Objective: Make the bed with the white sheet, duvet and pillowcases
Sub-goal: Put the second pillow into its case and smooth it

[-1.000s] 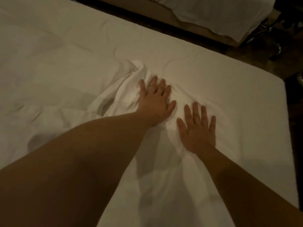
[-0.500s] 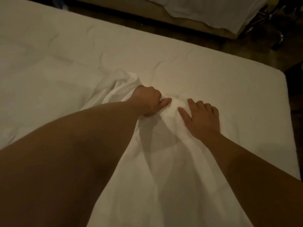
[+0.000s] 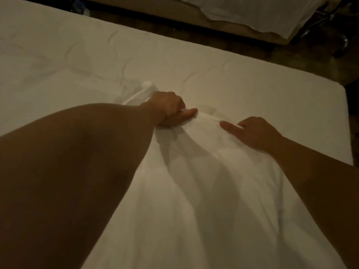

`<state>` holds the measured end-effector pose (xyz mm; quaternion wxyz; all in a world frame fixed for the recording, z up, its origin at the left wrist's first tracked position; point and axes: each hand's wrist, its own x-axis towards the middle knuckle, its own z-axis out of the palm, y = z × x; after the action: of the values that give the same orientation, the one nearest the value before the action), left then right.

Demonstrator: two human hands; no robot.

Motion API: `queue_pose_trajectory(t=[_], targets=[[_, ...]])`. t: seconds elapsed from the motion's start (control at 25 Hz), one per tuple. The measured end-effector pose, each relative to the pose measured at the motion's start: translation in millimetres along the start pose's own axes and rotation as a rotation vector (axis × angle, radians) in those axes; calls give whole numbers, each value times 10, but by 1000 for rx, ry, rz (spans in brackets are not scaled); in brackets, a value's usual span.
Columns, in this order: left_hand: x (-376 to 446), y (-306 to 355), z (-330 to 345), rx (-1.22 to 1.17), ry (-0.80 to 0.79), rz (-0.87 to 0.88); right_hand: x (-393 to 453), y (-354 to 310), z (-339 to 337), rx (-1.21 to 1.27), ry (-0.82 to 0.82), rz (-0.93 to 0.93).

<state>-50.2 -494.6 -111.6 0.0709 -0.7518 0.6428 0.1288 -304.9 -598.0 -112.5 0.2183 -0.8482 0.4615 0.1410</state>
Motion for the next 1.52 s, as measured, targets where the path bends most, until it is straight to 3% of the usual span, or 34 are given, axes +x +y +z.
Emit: queue_pose_trajectory(t=[0.12,0.24,0.32,0.48,0.64,0.76,0.92,1.08,1.24,1.36,1.52], targets=[[133,339,-25,-38,-36,39,-46,181,12,42,-9,-21],[339,820,-48,-250,-137,96,-57,175,-111,75,29,-29],[398,923,-40,-336,-114,96,-66,205,-250,114,13,0],[369,944,-251,-372,-23,40,99,348,-489,205,-51,89],[314,894,-245,-261,-106,-38,94,355,-430,359,-113,67],[264,1051,-150,-261,-154,-20,-30,588,-321,574,-26,86],[535,1775,-281,-469,-156,40,-188,852,-195,837,156,140],[625,2217,-165,-353,-215,11,-285,993,-51,962,222,194],[570,2290,-44,-344,-100,-44,-254,1024,150,1019,238,193],[539,2273,-115,-500,28,-66,-172,909,250,1171,279,182],[521,2177,-226,-653,85,-40,-76,793,352,1385,428,164]])
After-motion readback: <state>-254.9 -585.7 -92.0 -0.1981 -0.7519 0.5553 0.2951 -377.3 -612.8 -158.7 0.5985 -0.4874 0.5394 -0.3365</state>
